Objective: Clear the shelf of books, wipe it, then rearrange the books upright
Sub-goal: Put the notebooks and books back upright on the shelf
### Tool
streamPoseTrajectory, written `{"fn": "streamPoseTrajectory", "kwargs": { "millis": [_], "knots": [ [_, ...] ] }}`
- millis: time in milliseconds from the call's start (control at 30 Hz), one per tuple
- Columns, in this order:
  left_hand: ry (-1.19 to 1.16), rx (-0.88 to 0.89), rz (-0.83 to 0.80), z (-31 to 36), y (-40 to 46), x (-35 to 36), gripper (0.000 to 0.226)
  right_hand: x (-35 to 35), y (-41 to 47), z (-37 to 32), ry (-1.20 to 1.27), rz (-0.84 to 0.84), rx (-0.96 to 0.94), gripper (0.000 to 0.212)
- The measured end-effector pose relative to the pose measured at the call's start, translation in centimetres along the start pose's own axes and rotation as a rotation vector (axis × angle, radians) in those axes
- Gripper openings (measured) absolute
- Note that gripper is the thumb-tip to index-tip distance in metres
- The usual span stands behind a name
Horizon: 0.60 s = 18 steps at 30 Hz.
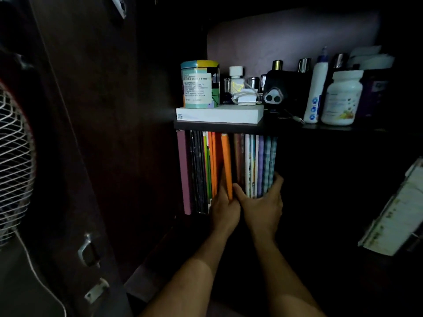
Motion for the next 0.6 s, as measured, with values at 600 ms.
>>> {"fn": "streamPoseTrajectory", "kwargs": {
  "millis": [600],
  "knots": [
    [-0.178,-0.053,-0.332,0.7,-1.5,-0.2,0.055,-2.5,-0.4,0.7,0.141,-0.057,0.002,0.09]
  ]
}}
Point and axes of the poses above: each hand's wrist, its own y-axis towards the middle knuckle, its own x-axis out of the palm, z = x × y, the point moved 1 cm from there along y, towards the middle knuckle, and after that the axes turned 7 degrees about z, right-handed, at the moved point
